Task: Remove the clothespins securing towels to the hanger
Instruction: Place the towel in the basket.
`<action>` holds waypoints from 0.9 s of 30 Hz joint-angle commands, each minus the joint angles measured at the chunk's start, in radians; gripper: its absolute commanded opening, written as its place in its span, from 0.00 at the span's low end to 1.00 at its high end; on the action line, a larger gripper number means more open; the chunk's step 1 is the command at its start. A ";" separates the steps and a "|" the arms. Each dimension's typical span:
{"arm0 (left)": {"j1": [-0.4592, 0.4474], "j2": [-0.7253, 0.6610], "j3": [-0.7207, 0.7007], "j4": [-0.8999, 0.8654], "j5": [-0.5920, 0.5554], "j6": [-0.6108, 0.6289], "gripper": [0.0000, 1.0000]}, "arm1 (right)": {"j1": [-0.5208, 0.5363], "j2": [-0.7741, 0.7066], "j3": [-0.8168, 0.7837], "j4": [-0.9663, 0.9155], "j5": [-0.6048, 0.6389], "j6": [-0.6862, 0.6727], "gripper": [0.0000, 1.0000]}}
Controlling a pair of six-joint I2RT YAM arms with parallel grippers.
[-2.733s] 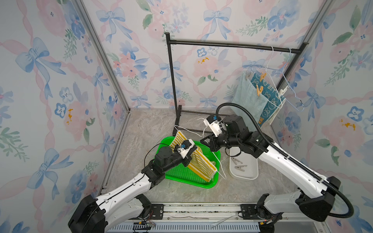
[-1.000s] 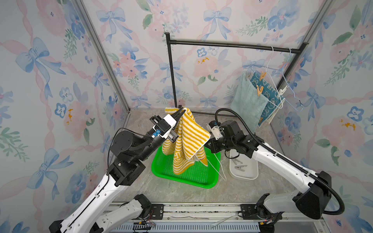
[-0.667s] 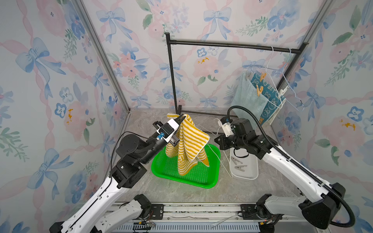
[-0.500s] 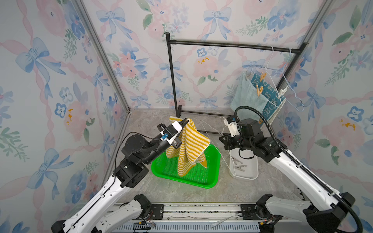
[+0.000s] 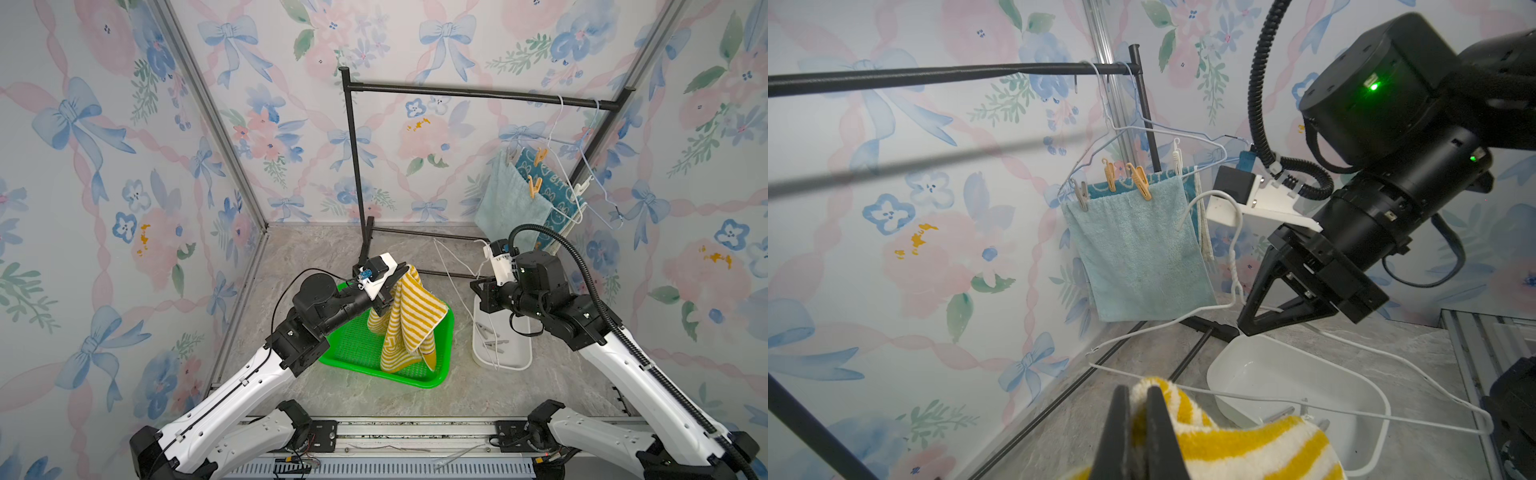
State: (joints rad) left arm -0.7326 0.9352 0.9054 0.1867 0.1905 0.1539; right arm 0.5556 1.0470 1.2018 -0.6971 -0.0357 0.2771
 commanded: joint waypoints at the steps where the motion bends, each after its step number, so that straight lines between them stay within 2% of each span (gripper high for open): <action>1: -0.003 -0.033 -0.070 0.093 -0.111 -0.086 0.00 | -0.011 0.004 -0.024 0.003 0.008 0.000 0.00; 6: 0.008 -0.088 -0.274 0.117 -0.294 -0.204 0.00 | -0.013 0.023 -0.027 0.010 0.000 0.000 0.00; 10: 0.055 -0.140 -0.394 0.065 -0.427 -0.326 0.00 | -0.014 0.034 -0.030 0.017 -0.003 0.003 0.00; 12: 0.102 -0.164 -0.436 0.009 -0.453 -0.390 0.00 | -0.014 0.037 -0.033 0.021 -0.007 0.007 0.00; 15: 0.168 -0.198 -0.500 -0.033 -0.431 -0.454 0.00 | -0.014 0.046 -0.034 0.027 -0.013 0.010 0.00; 17: 0.192 -0.219 -0.538 -0.036 -0.410 -0.479 0.10 | -0.014 0.051 -0.033 0.027 -0.016 0.011 0.00; 22: 0.203 -0.264 -0.534 -0.091 -0.418 -0.458 0.48 | -0.013 0.061 -0.023 0.027 -0.028 0.013 0.00; 27: 0.206 -0.282 -0.432 -0.193 -0.495 -0.388 0.61 | -0.014 0.075 -0.002 0.019 -0.039 0.012 0.00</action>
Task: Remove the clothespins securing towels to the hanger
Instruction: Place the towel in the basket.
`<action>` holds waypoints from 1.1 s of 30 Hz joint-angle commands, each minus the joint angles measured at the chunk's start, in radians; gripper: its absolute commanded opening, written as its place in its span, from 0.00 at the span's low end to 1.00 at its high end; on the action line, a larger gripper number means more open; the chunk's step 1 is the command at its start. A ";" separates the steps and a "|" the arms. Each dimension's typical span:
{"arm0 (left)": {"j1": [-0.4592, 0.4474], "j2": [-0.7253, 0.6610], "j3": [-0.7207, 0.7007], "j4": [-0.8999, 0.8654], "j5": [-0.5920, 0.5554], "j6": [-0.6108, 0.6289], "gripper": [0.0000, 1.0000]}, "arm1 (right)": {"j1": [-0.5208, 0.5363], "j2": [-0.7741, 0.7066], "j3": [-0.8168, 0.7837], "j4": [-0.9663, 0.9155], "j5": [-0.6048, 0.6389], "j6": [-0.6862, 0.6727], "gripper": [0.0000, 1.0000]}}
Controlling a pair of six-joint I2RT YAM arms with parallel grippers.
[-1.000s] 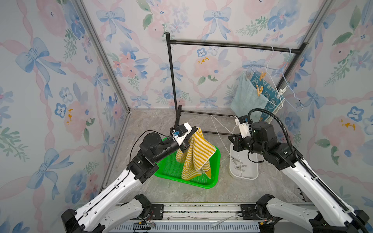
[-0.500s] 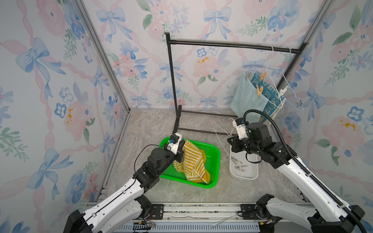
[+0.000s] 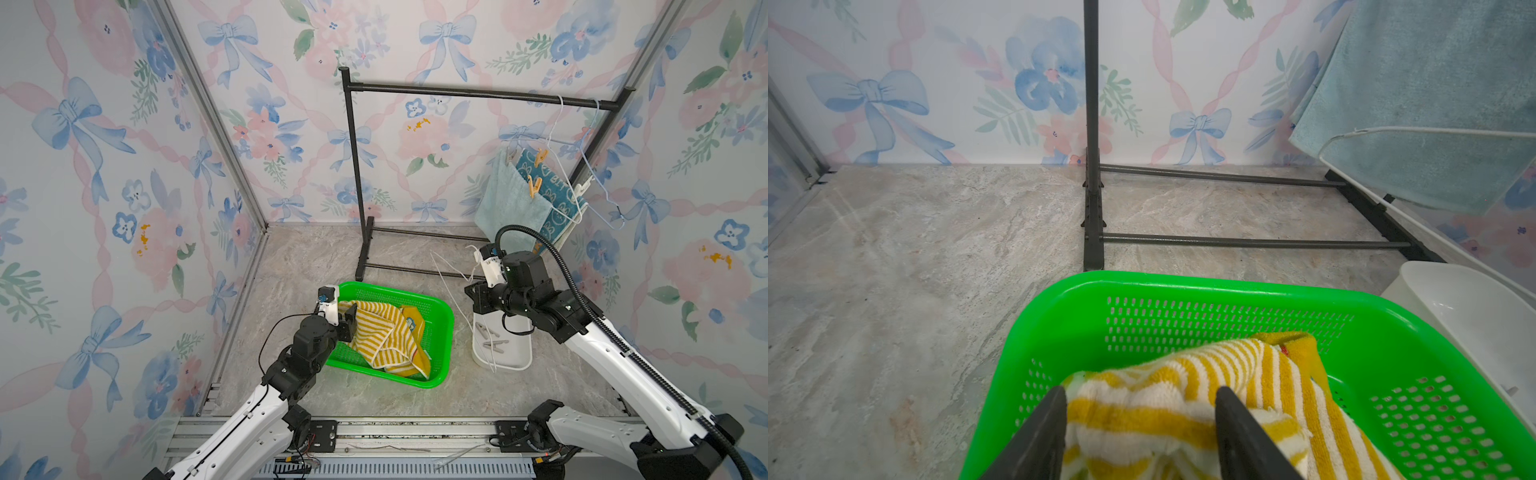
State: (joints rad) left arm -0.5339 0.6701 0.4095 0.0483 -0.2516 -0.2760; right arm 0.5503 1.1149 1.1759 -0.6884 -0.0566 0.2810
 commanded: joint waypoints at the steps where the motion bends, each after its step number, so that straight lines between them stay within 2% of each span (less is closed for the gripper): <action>1: 0.009 -0.018 0.089 -0.073 -0.060 0.061 0.63 | -0.008 0.009 0.026 0.009 -0.022 0.008 0.00; 8: 0.012 -0.009 0.249 -0.169 -0.070 0.155 0.68 | -0.007 0.011 0.041 0.005 -0.035 0.007 0.00; 12: 0.012 0.000 0.319 -0.170 -0.009 0.241 0.68 | -0.007 0.014 0.054 0.012 -0.092 0.010 0.00; 17: 0.012 0.035 0.405 -0.156 0.161 0.444 0.68 | -0.004 0.013 0.056 0.059 -0.214 0.027 0.00; 22: 0.012 0.067 0.437 -0.134 0.392 0.690 0.71 | 0.013 0.012 0.056 0.094 -0.297 0.029 0.00; 26: 0.012 0.093 0.434 -0.082 0.466 0.812 0.74 | 0.033 0.017 0.057 0.110 -0.339 0.023 0.00; 33: 0.006 0.203 0.492 -0.080 0.627 1.036 0.74 | 0.084 0.035 0.054 0.139 -0.374 0.006 0.00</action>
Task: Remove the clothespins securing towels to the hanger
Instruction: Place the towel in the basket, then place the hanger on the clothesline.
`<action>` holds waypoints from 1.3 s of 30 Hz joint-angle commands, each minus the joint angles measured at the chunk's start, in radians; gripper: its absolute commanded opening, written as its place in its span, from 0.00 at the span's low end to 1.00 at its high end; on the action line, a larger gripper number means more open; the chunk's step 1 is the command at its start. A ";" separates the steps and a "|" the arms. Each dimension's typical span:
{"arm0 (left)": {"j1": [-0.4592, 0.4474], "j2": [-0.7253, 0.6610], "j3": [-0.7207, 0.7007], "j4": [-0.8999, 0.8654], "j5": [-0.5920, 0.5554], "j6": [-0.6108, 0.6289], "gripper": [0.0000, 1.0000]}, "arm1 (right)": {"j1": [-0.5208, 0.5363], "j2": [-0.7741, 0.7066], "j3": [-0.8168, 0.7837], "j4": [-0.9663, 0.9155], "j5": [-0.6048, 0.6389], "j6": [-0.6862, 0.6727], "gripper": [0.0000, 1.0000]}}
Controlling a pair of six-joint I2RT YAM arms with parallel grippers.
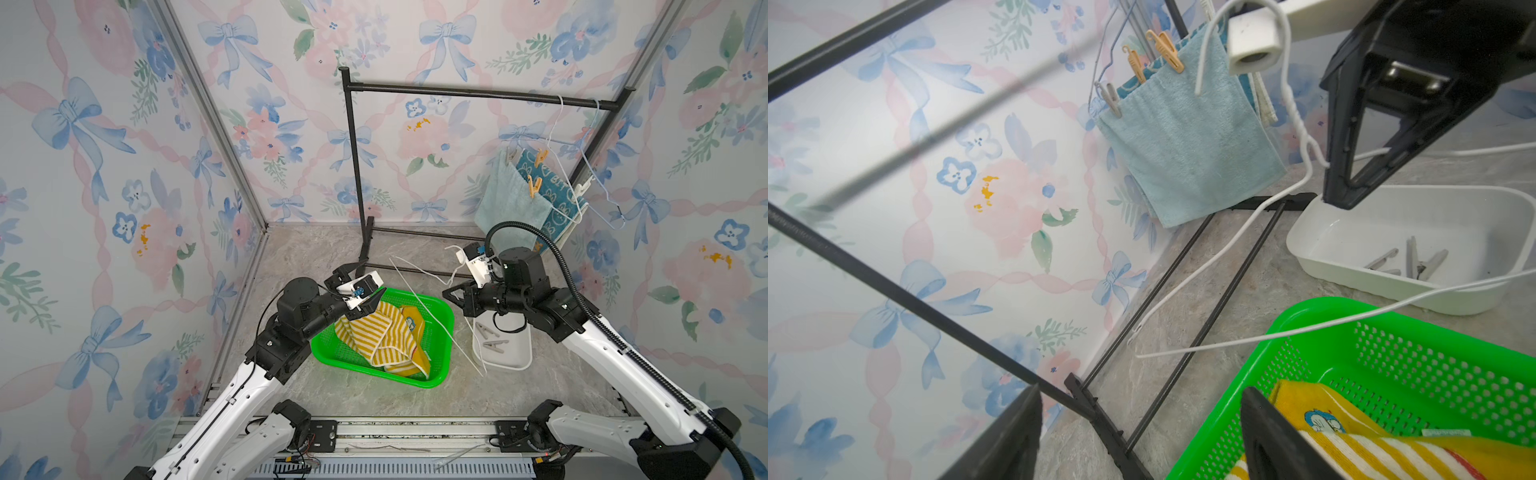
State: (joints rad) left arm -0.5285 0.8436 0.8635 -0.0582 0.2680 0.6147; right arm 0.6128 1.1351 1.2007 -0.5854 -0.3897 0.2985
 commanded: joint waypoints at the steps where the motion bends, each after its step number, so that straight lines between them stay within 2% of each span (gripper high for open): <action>1: -0.003 0.051 0.045 0.024 0.121 0.183 0.74 | 0.032 0.021 0.031 0.039 -0.047 -0.014 0.00; 9: -0.061 0.203 0.117 -0.070 0.103 0.408 0.69 | 0.089 0.070 0.056 0.041 -0.073 -0.041 0.00; 16: -0.088 0.271 0.143 -0.113 0.111 0.471 0.60 | 0.110 0.092 0.063 0.056 -0.087 -0.049 0.00; 25: -0.105 0.316 0.157 -0.120 0.043 0.511 0.35 | 0.129 0.116 0.071 0.069 -0.110 -0.055 0.00; 34: -0.108 0.313 0.156 -0.121 0.027 0.517 0.01 | 0.130 0.121 0.078 0.059 -0.109 -0.053 0.00; 37: -0.108 0.311 0.154 -0.121 0.019 0.521 0.00 | 0.127 0.113 0.079 0.040 -0.096 -0.056 0.08; 39: -0.108 0.309 0.152 -0.120 0.017 0.520 0.00 | 0.127 0.100 0.082 0.007 -0.073 -0.070 0.18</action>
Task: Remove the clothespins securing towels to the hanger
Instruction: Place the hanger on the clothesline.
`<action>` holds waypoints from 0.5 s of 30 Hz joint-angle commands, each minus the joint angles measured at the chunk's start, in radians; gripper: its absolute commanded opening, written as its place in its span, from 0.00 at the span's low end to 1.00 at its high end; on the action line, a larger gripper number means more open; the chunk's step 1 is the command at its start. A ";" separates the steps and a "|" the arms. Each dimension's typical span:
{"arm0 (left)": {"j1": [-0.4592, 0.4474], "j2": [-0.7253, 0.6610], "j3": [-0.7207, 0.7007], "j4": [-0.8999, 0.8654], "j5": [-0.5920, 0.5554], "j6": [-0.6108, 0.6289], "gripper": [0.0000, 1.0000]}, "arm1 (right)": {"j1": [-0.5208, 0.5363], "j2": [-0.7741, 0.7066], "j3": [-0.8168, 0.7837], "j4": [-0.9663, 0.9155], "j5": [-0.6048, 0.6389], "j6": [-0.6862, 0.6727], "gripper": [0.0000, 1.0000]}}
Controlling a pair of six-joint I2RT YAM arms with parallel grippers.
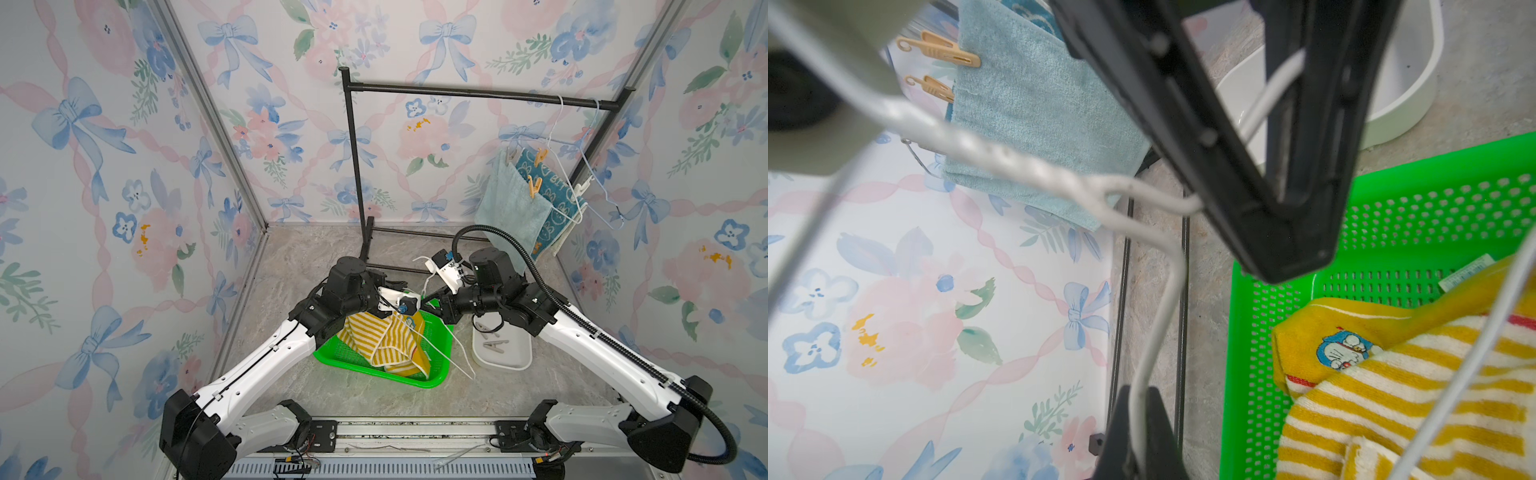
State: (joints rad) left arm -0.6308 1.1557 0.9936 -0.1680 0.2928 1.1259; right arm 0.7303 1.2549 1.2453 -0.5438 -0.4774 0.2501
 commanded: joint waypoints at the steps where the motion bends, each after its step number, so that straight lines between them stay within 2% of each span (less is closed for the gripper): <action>1: -0.006 -0.004 0.023 -0.011 -0.007 0.009 0.00 | 0.008 -0.028 0.039 -0.049 0.027 -0.027 0.22; 7: -0.007 -0.011 0.020 -0.011 -0.033 0.005 0.00 | -0.028 -0.121 0.010 -0.149 0.102 -0.053 0.48; 12: -0.006 -0.012 0.022 -0.011 -0.036 -0.002 0.00 | -0.035 -0.237 -0.078 -0.175 0.153 -0.071 0.64; 15: -0.006 -0.011 0.023 -0.012 -0.038 -0.005 0.00 | -0.035 -0.305 -0.147 -0.162 0.175 -0.064 0.68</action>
State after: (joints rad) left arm -0.6327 1.1557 0.9936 -0.1753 0.2581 1.1255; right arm 0.7010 0.9859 1.1519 -0.6678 -0.3466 0.1944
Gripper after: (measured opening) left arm 0.049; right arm 0.674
